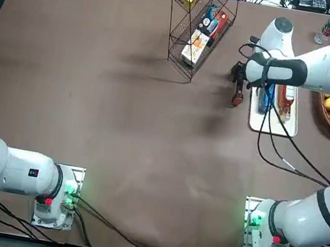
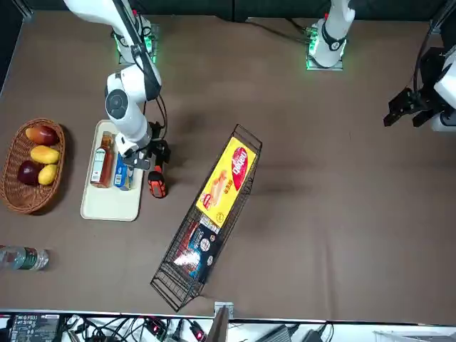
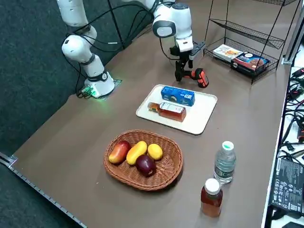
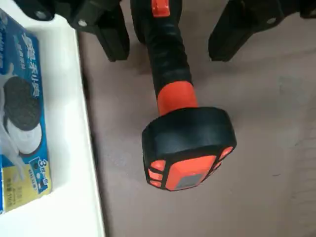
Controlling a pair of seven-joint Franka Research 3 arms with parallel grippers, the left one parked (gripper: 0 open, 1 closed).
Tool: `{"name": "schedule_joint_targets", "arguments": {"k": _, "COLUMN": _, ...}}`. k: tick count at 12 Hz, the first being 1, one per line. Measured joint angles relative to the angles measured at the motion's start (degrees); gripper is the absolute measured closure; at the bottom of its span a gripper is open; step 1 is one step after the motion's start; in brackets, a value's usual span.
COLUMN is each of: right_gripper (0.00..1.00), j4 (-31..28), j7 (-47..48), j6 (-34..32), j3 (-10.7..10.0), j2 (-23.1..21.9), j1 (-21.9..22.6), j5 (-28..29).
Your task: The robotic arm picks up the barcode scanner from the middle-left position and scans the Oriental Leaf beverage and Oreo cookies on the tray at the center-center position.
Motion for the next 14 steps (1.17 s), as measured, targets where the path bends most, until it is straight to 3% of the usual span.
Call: {"name": "schedule_joint_targets", "arguments": {"k": 14, "right_gripper": 0.03, "j4": 0.9, "j7": 0.0, "j6": 2.3, "j3": -0.3, "j2": 2.5, "j1": 0.0, "j5": -2.0}}
